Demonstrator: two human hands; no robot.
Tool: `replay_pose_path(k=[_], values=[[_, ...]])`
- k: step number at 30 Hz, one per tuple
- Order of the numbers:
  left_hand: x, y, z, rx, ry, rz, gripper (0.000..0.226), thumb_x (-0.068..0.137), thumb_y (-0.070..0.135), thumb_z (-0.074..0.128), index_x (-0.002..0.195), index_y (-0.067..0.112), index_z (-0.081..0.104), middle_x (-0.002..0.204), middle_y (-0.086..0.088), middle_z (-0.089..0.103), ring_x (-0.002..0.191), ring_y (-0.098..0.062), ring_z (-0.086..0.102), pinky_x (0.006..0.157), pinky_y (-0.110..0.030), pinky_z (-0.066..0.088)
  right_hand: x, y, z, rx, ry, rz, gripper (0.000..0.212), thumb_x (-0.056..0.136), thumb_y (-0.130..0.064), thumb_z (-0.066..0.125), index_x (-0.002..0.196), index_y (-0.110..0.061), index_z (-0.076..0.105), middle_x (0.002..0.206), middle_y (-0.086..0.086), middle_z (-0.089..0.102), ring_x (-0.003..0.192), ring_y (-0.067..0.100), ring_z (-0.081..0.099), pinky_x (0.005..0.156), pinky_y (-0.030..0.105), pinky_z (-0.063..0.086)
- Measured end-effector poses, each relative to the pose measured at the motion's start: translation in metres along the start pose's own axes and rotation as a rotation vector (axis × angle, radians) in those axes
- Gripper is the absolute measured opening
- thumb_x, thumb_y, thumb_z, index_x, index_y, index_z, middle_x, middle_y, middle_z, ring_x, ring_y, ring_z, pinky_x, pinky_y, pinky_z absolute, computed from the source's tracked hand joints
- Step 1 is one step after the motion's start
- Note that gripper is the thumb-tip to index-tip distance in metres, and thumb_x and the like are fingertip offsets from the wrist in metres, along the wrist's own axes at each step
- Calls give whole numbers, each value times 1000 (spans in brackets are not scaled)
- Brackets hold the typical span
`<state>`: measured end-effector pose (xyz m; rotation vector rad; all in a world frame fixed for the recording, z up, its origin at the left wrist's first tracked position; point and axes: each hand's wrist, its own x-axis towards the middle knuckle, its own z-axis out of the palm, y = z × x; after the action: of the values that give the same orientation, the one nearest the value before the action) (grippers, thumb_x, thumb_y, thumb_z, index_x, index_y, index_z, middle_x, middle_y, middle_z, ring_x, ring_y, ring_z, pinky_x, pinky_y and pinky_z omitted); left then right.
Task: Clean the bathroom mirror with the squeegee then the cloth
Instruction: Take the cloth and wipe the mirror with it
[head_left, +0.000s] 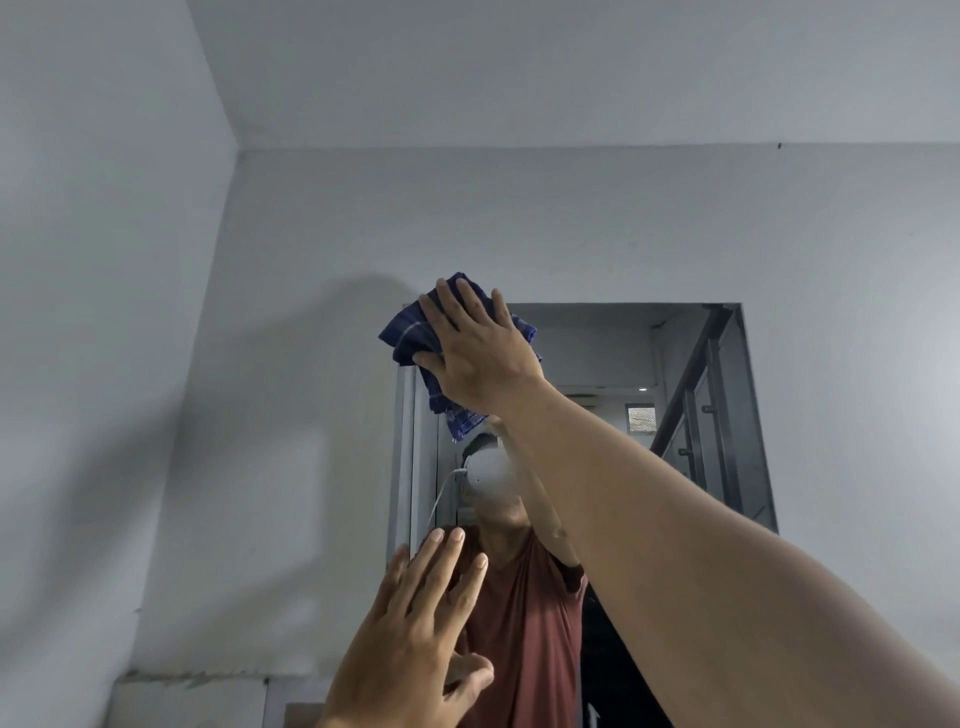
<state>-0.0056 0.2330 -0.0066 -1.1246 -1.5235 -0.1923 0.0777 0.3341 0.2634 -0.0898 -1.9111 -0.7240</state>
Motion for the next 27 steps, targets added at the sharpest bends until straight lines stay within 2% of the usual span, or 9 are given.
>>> replay_pose_path(k=[7,13,16,19,22,24,27], values=[[0,0,0,-23,26,5,99,76,76,60,152,16,44,162,-16,35,150,-32,29,113,-53,29,-31,31,-2,12,35,96,69,104,-54,26,160,-14,14,169,7,9,156,25,1,125,50,3],[-1,0,-2,-53,52,5,94,78,71,64,152,17,45,162,-14,36,149,-30,32,115,-52,29,-61,71,-8,37,60,174,64,105,-50,30,156,-12,25,168,11,13,155,28,6,125,51,5],[9,-3,-8,-76,102,-4,78,84,61,62,147,17,53,150,-13,51,137,-31,49,111,-49,35,-72,91,-13,49,53,212,64,105,-51,30,157,-13,23,168,10,12,155,27,4,125,50,4],[32,-15,-18,-96,160,5,67,92,51,53,148,14,50,134,-10,60,119,-32,60,104,-46,41,-81,104,-16,64,34,253,65,105,-52,28,158,-15,19,169,9,8,155,26,0,125,49,2],[62,-35,-33,-106,173,-27,70,92,53,52,150,14,44,140,-11,55,126,-33,54,104,-49,44,-88,113,-16,64,29,266,66,105,-53,28,158,-15,20,169,10,8,155,26,0,125,50,2],[77,-46,-41,-74,111,-2,83,85,61,58,152,15,43,149,-13,49,134,-34,49,108,-51,43,-93,116,-15,51,37,266,66,104,-53,28,157,-14,21,168,10,9,155,27,2,125,51,3],[84,-50,-45,-17,29,43,88,81,68,58,151,16,45,155,-14,45,140,-33,44,113,-50,41,-96,118,-12,38,69,270,66,104,-53,27,157,-14,23,168,11,11,155,27,3,125,51,3]])
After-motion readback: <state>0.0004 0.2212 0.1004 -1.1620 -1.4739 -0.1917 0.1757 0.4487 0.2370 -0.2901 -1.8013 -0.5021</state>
